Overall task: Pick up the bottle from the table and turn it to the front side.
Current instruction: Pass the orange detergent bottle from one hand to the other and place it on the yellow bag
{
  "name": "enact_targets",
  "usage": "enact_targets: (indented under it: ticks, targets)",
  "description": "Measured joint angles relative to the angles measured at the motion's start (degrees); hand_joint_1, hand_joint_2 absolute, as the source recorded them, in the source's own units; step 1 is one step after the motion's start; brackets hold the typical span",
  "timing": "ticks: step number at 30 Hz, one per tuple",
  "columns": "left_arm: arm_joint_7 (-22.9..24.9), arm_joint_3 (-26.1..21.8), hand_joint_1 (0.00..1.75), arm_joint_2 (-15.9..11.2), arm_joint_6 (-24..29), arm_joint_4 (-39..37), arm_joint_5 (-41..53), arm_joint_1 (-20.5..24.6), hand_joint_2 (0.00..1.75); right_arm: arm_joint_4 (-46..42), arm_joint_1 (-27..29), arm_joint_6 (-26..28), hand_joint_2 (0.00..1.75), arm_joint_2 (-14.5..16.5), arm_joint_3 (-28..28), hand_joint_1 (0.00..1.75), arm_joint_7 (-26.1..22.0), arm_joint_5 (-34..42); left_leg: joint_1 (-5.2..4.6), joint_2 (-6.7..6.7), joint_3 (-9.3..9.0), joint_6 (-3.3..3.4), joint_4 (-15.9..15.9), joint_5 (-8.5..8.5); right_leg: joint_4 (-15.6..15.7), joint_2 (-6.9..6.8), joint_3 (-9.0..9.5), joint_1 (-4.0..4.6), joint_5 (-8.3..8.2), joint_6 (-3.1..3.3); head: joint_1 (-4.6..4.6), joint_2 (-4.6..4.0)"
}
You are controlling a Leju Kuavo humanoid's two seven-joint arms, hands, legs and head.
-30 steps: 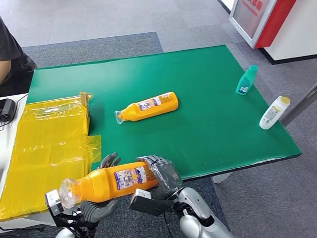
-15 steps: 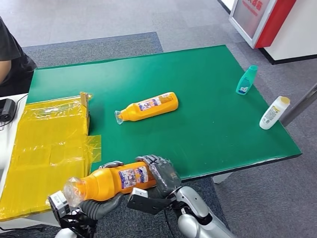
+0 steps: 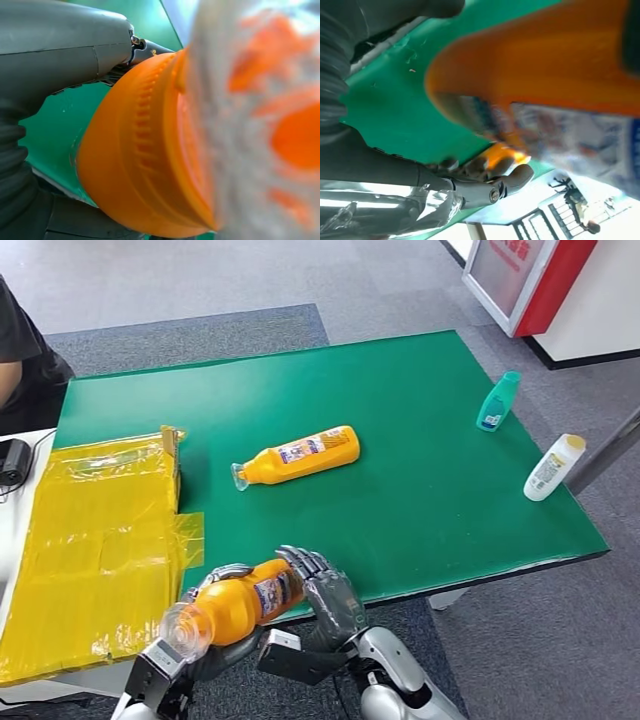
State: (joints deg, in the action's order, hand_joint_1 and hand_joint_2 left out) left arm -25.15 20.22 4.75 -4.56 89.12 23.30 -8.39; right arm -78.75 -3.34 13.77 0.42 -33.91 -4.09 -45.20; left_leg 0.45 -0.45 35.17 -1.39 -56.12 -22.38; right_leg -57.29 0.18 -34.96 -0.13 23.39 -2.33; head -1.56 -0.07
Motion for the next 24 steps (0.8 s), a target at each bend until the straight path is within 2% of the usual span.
enact_targets:
  ticks: [3, 6, 11, 14, 17, 21, 24]
  targets:
    - [0.22, -0.07, 1.75, -0.43, 1.43, 1.27, 1.15, -0.40, 1.75, -1.18, 0.74, 0.05, 1.75, -0.02, 0.39, 0.00, 0.03, 0.01, 0.01, 0.00, 0.00, -0.01, 0.00, 0.00, 0.00, 0.00, 0.00, 0.01, 0.01, 0.02, -0.01, 0.00]
    - [0.61, -0.68, 1.75, -1.38, 6.01, 2.41, 4.62, -0.67, 1.75, -3.02, 2.35, 0.33, 1.75, -0.04, 1.38, 0.00, 0.07, 0.02, 0.01, 0.00, 0.00, -0.01, 0.00, 0.00, 0.00, 0.00, 0.00, 0.01, 0.01, 0.02, -0.01, 0.00]
    - [2.73, -5.55, 1.75, -3.41, 13.52, 6.13, 13.88, -1.73, 1.75, -8.34, 7.33, 1.14, 1.75, -0.71, 4.06, 0.00, 0.38, 0.79, 0.01, 0.00, 0.00, -0.01, 0.00, 0.00, 0.00, 0.00, 0.00, 0.01, 0.02, 0.03, -0.01, 0.00]
    - [6.53, -9.11, 1.74, -4.69, 18.59, 8.43, 23.59, -2.07, 1.75, -11.27, 10.45, 1.51, 1.75, -1.40, 5.13, 0.00, 0.78, 1.37, 0.01, 0.00, 0.00, -0.01, 0.00, -0.01, 0.00, 0.00, 0.00, 0.01, 0.03, 0.03, -0.01, 0.00]
    - [12.99, -12.49, 1.74, -6.35, 22.62, 9.91, 35.00, -2.03, 1.75, -13.69, 13.13, 1.92, 1.75, -2.06, 5.85, 0.00, 1.22, 2.28, 0.01, 0.00, 0.00, -0.02, 0.00, -0.02, 0.00, 0.00, 0.00, 0.01, 0.04, 0.04, -0.01, 0.00]
    - [20.48, -16.42, 1.75, -8.84, 24.09, 10.26, 45.45, -1.44, 1.75, -15.77, 15.41, 2.08, 1.75, -2.63, 6.42, 0.00, 1.36, 3.74, 0.01, 0.00, 0.00, -0.04, 0.00, -0.03, 0.00, 0.00, -0.02, 0.02, 0.05, 0.07, -0.01, 0.00]
    - [21.61, -18.20, 1.75, -10.21, 24.22, 10.23, 47.08, -0.96, 1.75, -16.59, 16.19, 2.08, 1.75, -2.86, 6.62, 0.00, 1.36, 4.12, 0.01, 0.00, -0.01, -0.03, 0.00, -0.01, 0.00, 0.00, -0.02, 0.02, 0.04, 0.07, -0.01, 0.00]
